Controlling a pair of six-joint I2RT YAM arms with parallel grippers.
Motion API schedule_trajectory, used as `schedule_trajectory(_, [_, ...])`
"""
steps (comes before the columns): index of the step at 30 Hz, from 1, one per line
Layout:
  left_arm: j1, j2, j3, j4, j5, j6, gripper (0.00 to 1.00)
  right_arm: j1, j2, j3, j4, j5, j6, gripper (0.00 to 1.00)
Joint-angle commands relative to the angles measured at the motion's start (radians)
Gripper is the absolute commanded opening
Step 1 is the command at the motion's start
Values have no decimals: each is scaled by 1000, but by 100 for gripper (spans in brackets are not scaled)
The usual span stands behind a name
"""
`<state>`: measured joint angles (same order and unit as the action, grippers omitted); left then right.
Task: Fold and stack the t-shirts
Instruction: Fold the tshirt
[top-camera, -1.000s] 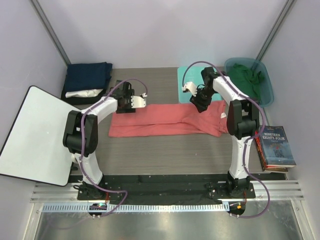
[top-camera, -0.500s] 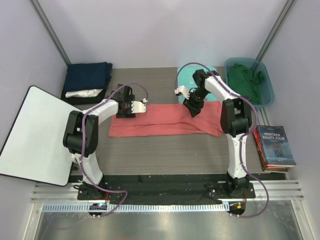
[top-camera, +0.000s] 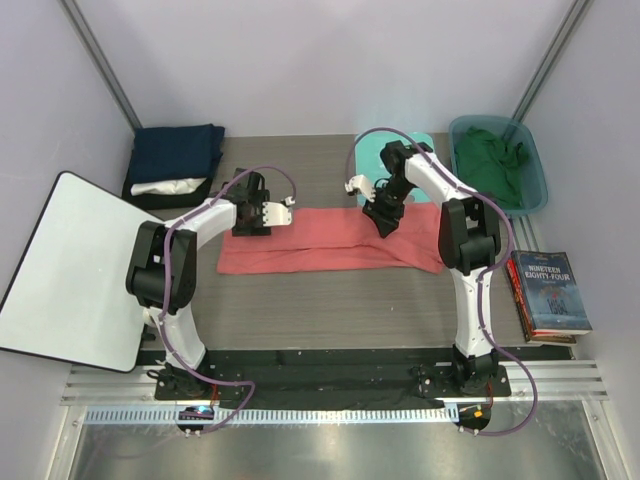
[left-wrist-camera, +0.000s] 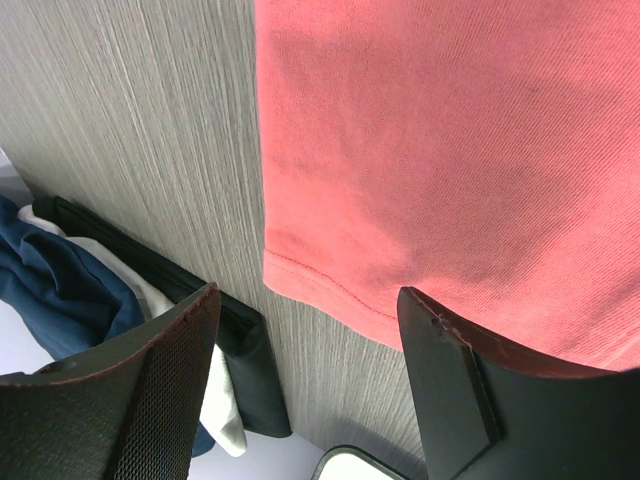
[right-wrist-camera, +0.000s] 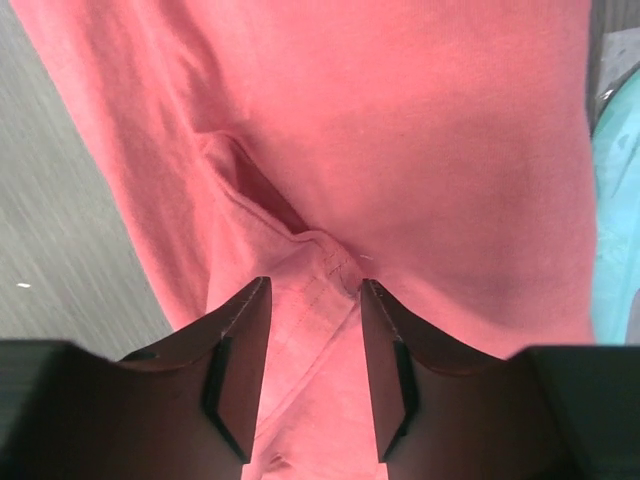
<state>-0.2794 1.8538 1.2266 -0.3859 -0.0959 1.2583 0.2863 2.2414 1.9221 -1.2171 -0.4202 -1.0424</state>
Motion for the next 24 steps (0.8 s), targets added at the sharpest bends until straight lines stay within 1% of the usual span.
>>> schedule_trajectory(1, [0,-30,11,-7,15,-17,72,5,-32,-29,91,34,10,50])
schedule_trajectory(6, [-1,-28,7,-10,16,-23,71,5,-34,-41,166,81,24,51])
schedule_trajectory(10, [-1,-28,5,-10,15,-27,71,4,-34,-23,194,80,35,52])
schedule_trajectory(16, [-1,-15,10,-10,15,-23,71,5,-11,9,166,72,19,51])
schedule_trajectory(19, [0,-4,20,-10,10,-20,70,7,10,17,108,64,-8,45])
schedule_trajectory(20, [0,-1,25,-10,10,-19,70,7,15,20,78,63,-14,40])
schedule_trajectory(21, [0,1,27,-11,10,-17,70,8,20,18,61,60,-28,38])
schedule_trajectory(24, [0,10,34,-10,12,-11,70,11,14,5,21,51,-42,39])
